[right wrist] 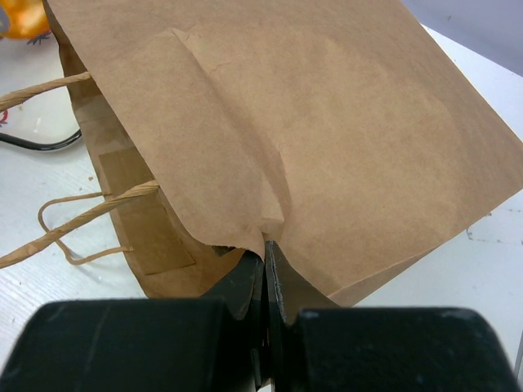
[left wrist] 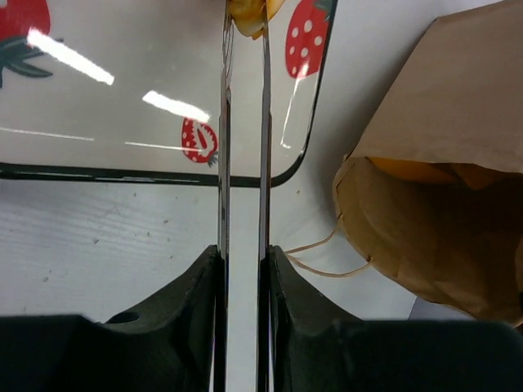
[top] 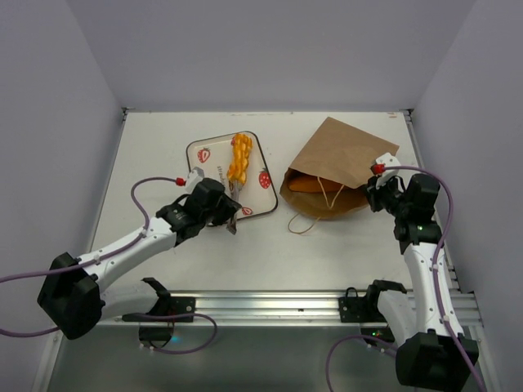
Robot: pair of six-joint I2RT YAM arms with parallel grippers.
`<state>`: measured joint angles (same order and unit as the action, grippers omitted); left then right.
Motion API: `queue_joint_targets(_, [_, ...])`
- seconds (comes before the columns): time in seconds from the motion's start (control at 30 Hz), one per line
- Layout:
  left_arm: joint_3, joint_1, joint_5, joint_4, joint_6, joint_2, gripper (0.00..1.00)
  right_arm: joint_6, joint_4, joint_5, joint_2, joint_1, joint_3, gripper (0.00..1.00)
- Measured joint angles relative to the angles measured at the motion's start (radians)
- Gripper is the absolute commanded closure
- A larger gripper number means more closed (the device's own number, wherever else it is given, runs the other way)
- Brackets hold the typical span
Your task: Take the fake bread out of the paper bag
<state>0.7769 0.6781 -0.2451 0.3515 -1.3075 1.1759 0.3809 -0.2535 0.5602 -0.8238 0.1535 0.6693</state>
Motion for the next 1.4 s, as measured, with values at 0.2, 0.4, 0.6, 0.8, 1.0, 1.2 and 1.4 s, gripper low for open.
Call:
queue_joint_targets(0.2, [-0.105, -0.004, 0.083, -0.055, -0.062, 0.002, 1.0, 0.0, 0.0, 0.002, 0.0, 0.002, 0.0, 1.0])
queue_joint_targets(0.4, [-0.156, -0.004, 0.135, -0.138, -0.1, 0.002, 1.0, 0.0, 0.0, 0.003, 0.0, 0.005, 0.0, 1.0])
queue_joint_targets(0.6, [-0.17, -0.004, 0.187, -0.183, -0.107, 0.002, 0.96, 0.0, 0.0, 0.003, 0.0, 0.005, 0.0, 1.0])
queue_joint_targets(0.8, [-0.17, -0.004, 0.229, -0.21, -0.106, -0.005, 0.87, 0.0, 0.0, 0.005, 0.0, 0.005, 0.0, 1.0])
queue_joint_targets(1.0, [-0.179, -0.004, 0.257, -0.23, -0.107, -0.008, 0.7, 0.0, 0.0, 0.007, 0.0, 0.008, 0.0, 1.0])
queue_joint_targets(1.2, [-0.194, -0.004, 0.28, -0.238, -0.119, -0.011, 0.55, 0.0, 0.0, 0.007, 0.0, 0.011, 0.0, 1.0])
queue_joint_targets(1.4, [-0.201, -0.004, 0.304, -0.244, -0.122, -0.032, 0.48, 0.0, 0.0, 0.007, 0.0, 0.011, 0.0, 1.0])
